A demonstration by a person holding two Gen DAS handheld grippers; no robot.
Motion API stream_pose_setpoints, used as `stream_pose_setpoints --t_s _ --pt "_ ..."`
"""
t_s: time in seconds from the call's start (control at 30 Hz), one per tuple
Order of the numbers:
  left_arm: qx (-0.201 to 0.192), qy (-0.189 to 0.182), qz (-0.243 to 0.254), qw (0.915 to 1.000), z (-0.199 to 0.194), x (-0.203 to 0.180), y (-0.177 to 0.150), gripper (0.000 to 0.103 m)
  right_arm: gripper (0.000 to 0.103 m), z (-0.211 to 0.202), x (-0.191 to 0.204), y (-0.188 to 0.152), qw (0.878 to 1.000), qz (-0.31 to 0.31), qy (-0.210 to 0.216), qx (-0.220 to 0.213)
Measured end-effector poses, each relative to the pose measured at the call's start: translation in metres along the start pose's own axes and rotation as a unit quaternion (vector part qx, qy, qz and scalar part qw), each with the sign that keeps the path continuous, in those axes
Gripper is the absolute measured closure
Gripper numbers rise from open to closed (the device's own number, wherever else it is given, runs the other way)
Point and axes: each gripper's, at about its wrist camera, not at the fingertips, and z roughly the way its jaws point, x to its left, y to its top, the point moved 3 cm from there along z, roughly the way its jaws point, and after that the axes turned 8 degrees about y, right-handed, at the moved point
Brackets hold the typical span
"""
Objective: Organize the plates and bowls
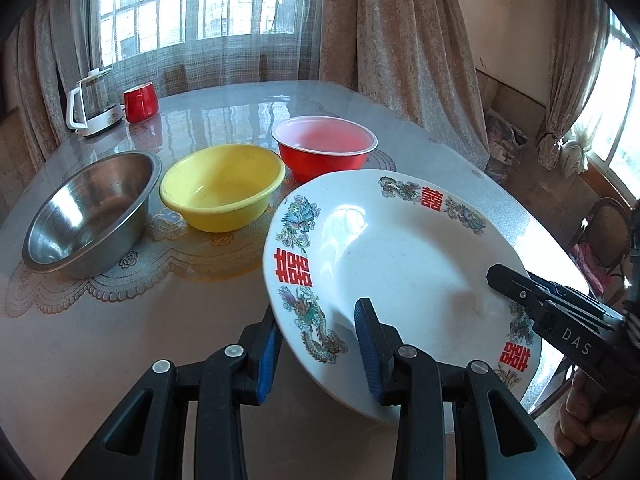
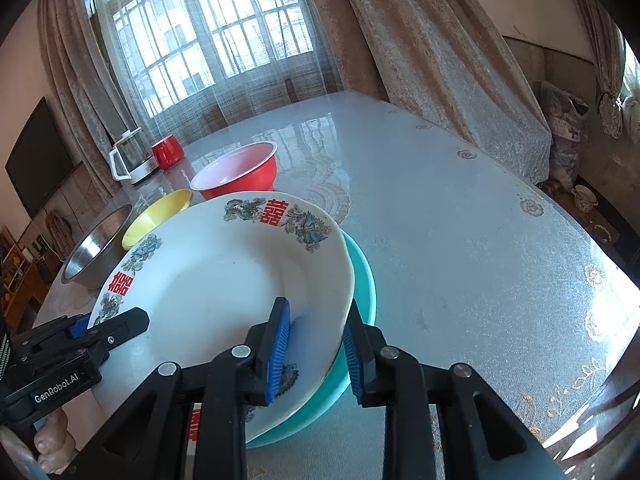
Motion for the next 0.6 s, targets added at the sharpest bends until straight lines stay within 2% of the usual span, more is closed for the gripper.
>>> stream_pose_setpoints --t_s 0.33,0.6 --pt "-0.009 -0.011 -0.031 0.9994 -0.012 0.014 -0.004 0.062 0.072 -0.003 0.001 -0.001 1.0 0.007 -0.014 0.005" --pt "-0.018 0.002 -0.048 0.9987 -0.018 0.025 -0.001 0.061 0.069 -0.014 -0.002 0.003 0.999 0.027 -0.023 -0.009"
